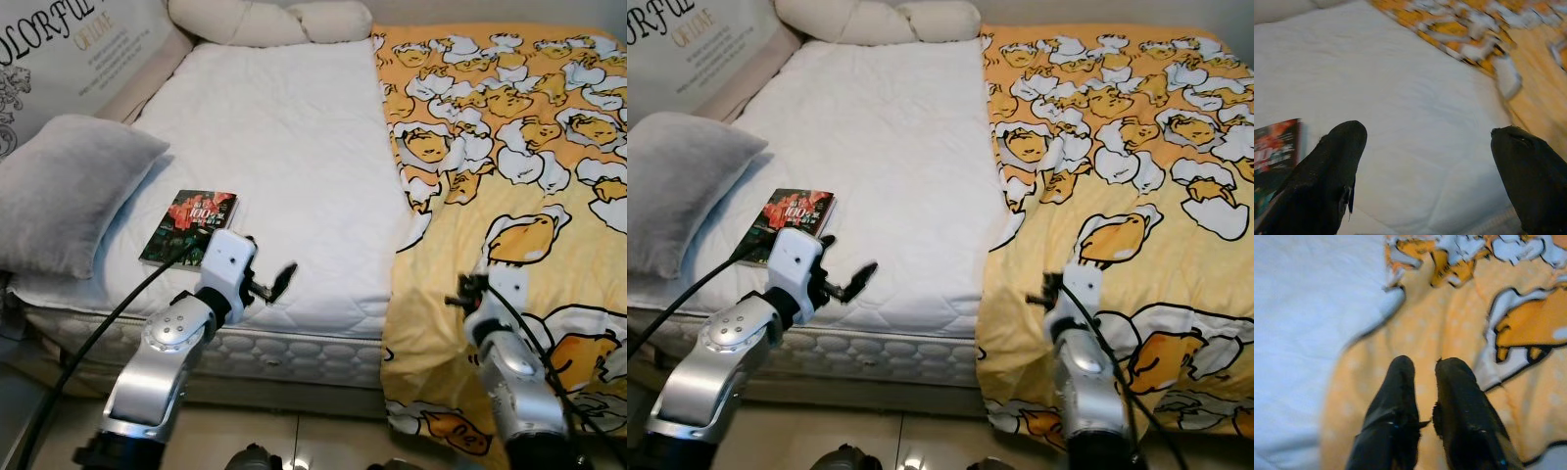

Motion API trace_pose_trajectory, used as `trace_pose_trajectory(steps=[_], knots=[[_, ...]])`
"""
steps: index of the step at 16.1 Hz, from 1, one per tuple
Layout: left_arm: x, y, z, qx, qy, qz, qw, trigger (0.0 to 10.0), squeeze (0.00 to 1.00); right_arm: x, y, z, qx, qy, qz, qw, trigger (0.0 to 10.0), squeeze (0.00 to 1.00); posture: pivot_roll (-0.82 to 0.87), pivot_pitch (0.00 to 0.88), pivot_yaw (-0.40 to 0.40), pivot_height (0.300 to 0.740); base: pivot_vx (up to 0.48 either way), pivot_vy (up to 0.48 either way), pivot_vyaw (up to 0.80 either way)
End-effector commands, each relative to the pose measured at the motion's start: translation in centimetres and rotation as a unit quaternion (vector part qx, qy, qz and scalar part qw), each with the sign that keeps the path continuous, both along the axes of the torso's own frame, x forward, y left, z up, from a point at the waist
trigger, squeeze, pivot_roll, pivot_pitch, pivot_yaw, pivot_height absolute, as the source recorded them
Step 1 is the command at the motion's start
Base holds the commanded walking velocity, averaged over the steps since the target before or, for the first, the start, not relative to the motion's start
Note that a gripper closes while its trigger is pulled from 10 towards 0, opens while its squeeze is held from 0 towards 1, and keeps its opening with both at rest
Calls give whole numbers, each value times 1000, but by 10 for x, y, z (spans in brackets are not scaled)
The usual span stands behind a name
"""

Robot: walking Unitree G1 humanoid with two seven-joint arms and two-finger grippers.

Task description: Clean up the room

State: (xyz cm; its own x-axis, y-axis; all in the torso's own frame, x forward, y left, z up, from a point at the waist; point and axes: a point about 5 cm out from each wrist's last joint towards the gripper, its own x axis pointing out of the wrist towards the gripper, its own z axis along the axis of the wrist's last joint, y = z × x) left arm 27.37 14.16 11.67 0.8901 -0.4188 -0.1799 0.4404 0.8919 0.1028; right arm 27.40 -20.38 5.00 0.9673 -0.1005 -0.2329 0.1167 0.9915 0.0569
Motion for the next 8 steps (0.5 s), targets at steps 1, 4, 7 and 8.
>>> trace_pose_trajectory(steps=[1, 4, 7, 8], knots=[[1, 4, 0, 0, -10, 26, 1000, 10000, 0, -2, 5, 8, 9, -16, -3, 1000, 10000, 1000, -22, 0, 51, 740, 0, 0, -788], [3, 6, -1, -29, -11, 64, 997, 10000, 0, -13, 25, 20, 17, -45, 21, 999, 10000, 1000, -34, 0, 46, 740, 0, 0, -800], [3, 9, -2, -10, -17, 63, 998, 10000, 0, -13, 34, 26, 2, -50, 35, 998, 10000, 1000, -21, 0, 29, 740, 0, 0, -533], [3, 12, -3, 8, -25, 65, 998, 10000, 0, -15, 37, 29, 2, -54, 43, 998, 10000, 1000, -21, 0, 29, 740, 0, 0, 0]])
